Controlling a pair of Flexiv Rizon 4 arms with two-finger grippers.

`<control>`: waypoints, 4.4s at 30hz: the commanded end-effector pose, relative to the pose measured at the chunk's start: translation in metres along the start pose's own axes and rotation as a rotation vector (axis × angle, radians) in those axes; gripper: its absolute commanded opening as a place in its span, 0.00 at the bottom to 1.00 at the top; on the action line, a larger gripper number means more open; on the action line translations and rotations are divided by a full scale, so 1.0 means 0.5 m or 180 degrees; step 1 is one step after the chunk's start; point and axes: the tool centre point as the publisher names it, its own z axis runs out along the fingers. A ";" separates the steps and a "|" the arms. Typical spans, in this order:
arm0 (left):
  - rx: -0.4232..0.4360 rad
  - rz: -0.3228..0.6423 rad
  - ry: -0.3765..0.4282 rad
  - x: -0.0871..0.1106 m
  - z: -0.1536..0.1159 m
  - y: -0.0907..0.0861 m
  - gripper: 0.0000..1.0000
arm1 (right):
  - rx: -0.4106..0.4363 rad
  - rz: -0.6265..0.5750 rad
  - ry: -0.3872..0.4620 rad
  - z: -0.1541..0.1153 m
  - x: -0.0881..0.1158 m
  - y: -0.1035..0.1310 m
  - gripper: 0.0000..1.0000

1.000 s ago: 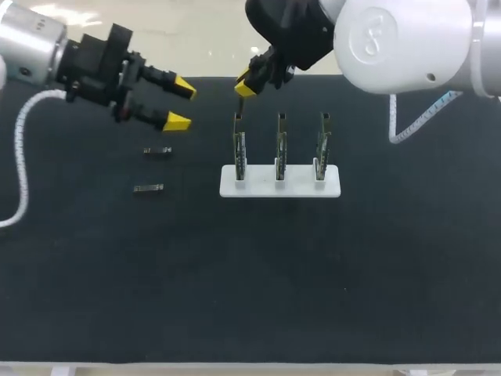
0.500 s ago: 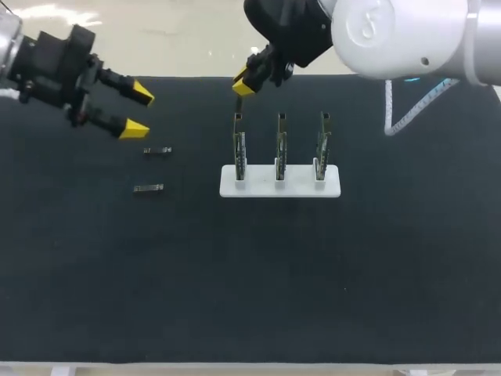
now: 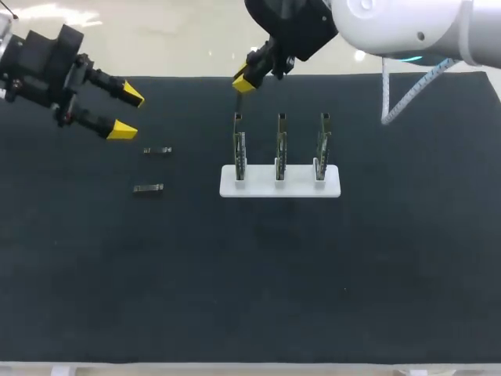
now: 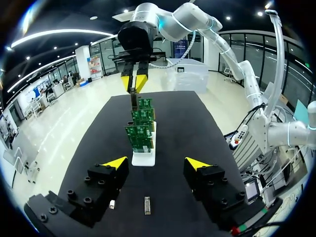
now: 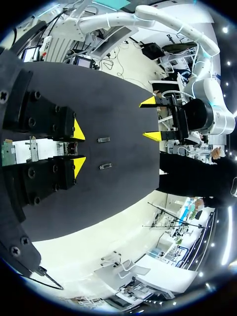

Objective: Pick up the optical module with the left hand, and insert it into the network port with the right hand.

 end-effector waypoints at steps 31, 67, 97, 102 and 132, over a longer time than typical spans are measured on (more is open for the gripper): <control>0.0007 0.0000 0.0008 0.000 0.000 0.002 1.00 | -0.0008 -0.0001 -0.0004 0.000 0.000 -0.002 0.00; 0.0007 0.0000 0.0008 0.000 0.000 0.002 1.00 | -0.0358 -0.0359 0.0276 0.046 0.000 -0.048 0.00; 0.0007 0.0000 0.0008 0.000 0.000 0.002 1.00 | -0.0424 -0.0430 0.0410 0.059 0.024 -0.047 0.00; 0.0007 0.0000 0.0008 0.000 0.000 0.002 1.00 | -0.0423 -0.0431 0.0434 0.061 0.027 -0.045 0.00; 0.0007 0.0000 0.0008 0.000 0.000 0.002 1.00 | -0.0435 -0.0430 0.0495 0.073 0.041 -0.043 0.00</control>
